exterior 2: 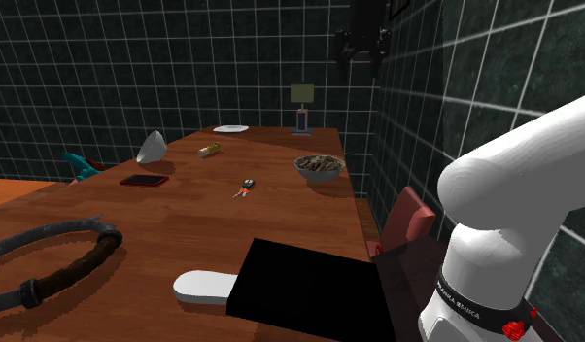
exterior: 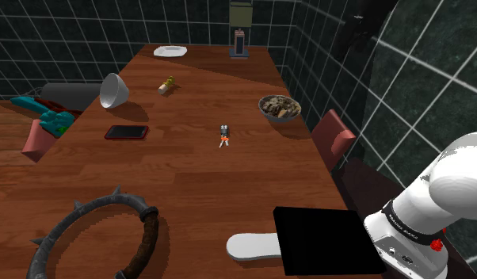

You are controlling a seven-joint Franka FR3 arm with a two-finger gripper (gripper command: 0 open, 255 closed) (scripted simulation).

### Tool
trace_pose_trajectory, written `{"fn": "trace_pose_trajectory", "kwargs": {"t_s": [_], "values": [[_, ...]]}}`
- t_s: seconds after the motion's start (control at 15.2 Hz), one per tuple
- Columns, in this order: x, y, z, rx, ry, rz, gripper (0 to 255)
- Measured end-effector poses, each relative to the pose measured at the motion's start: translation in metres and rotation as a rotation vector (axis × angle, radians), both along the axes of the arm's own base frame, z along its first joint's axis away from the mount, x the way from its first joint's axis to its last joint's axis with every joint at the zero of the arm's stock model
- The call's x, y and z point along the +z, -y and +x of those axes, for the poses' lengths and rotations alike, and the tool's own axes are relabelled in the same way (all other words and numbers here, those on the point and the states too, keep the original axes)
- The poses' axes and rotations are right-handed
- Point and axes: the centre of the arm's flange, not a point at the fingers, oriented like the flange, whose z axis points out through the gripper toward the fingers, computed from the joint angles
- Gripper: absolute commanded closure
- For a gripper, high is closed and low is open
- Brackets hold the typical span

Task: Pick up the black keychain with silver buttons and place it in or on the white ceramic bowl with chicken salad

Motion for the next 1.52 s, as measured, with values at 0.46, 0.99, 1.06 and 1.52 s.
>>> {"fn": "trace_pose_trajectory", "kwargs": {"t_s": [0.46, 0.99, 1.06, 1.52], "values": [[-0.043, -0.04, 0.034, -0.06, -0.013, 0.007, 0], [-0.111, -0.096, 0.093, -0.159, -0.031, 0.019, 0], [-0.118, -0.104, 0.101, -0.171, -0.033, 0.02, 0], [-0.177, -0.153, 0.152, -0.257, -0.049, 0.031, 0]]}}
